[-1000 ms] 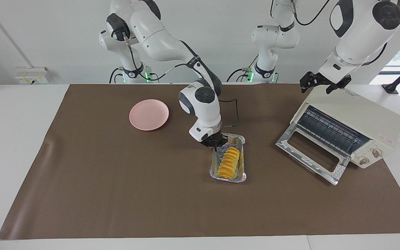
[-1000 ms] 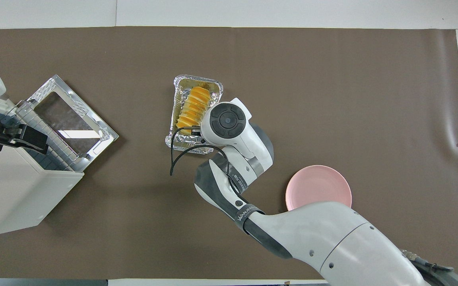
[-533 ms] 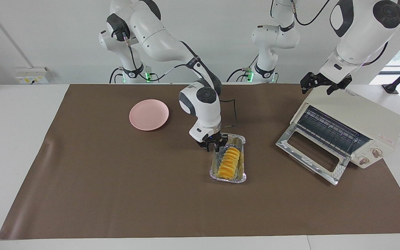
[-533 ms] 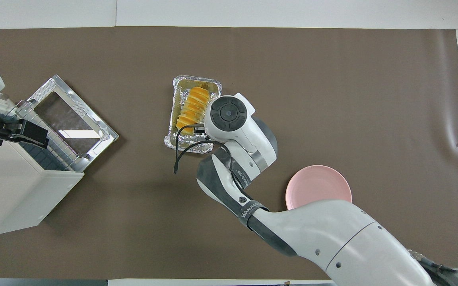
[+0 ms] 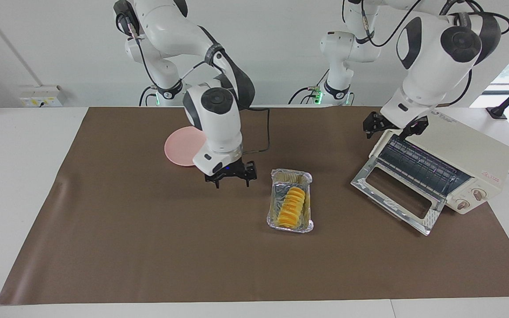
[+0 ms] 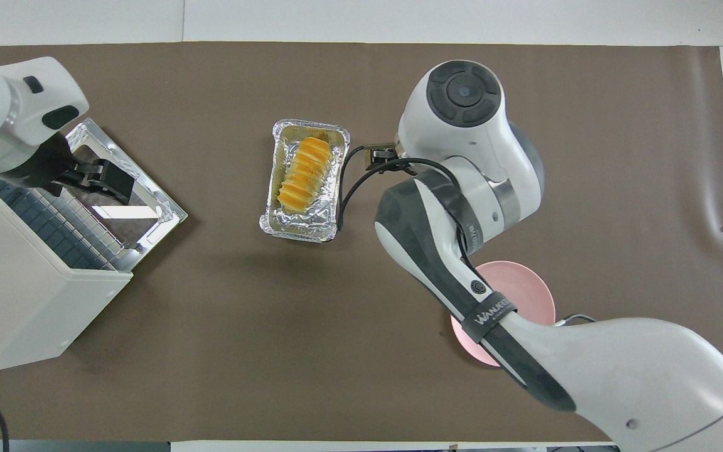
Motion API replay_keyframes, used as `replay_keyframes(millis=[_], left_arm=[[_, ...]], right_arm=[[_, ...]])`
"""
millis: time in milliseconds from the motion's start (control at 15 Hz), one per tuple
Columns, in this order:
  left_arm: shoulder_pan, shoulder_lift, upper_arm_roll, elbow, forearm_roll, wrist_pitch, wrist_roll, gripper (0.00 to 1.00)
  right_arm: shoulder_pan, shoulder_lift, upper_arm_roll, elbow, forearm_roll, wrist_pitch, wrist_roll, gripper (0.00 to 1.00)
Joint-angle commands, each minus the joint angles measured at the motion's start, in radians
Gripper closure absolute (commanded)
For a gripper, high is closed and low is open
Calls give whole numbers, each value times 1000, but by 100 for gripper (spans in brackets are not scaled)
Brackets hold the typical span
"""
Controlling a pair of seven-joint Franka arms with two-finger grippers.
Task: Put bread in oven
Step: 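Withdraw the right gripper while the left gripper grasps the foil tray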
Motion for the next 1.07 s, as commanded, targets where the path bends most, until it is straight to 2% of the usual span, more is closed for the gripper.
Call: replay_keyframes(millis=[0, 400, 533, 667, 933, 1000], left_arm=[[-41, 170, 14, 195, -25, -50, -51, 0], [-151, 290, 13, 168, -92, 134, -287, 0], [-193, 327, 13, 160, -86, 194, -342, 0], [-187, 331, 13, 124, -89, 263, -342, 0], [-191, 356, 13, 76, -88, 329, -345, 0], [-191, 365, 13, 70, -92, 353, -347, 2]], right_arm=[[-129, -133, 14, -75, 1, -90, -171, 0], [-316, -238, 12, -84, 1, -308, -464, 0], [-368, -274, 12, -128, 1, -318, -492, 0], [-394, -301, 12, -164, 1, -308, -492, 0], [-401, -304, 12, -173, 5, -324, -485, 0], [-402, -325, 12, -203, 16, -321, -483, 0]])
